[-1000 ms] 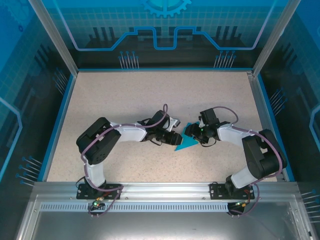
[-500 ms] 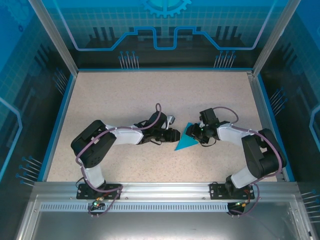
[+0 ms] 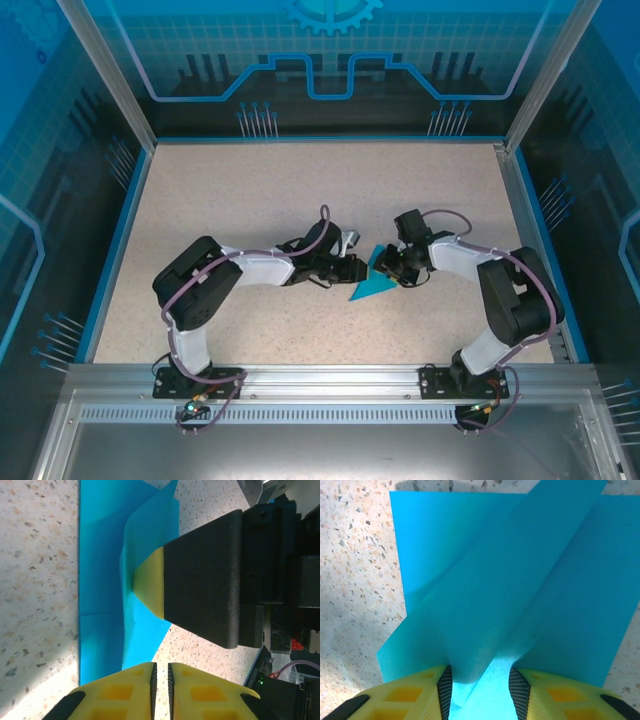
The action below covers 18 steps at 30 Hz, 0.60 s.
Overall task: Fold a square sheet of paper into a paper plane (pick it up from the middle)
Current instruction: Fourth fold the wing at the center of the table.
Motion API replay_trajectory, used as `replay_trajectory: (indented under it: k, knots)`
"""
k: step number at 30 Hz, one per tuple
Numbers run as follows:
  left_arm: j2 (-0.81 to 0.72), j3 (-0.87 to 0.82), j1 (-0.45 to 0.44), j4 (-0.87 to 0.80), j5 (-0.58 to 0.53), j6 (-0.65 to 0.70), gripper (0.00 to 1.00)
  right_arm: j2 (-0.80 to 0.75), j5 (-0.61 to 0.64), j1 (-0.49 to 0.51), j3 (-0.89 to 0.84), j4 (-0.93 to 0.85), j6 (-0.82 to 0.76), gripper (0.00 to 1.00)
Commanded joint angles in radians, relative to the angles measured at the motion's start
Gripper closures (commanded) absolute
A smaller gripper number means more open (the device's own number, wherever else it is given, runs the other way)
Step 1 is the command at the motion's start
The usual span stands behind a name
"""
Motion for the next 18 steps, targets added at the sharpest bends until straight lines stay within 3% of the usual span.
replay_trajectory:
  k: [1, 18]
  knots:
    - [0.036, 0.043, -0.008, -0.014, 0.041, -0.007, 0.84, 0.069, 0.086, 0.007, -0.007, -0.105, 0.016, 0.6]
    - [0.107, 0.115, -0.008, -0.153, -0.036, 0.032, 0.93, 0.104, 0.09, 0.006, 0.029, -0.16, 0.047, 0.62]
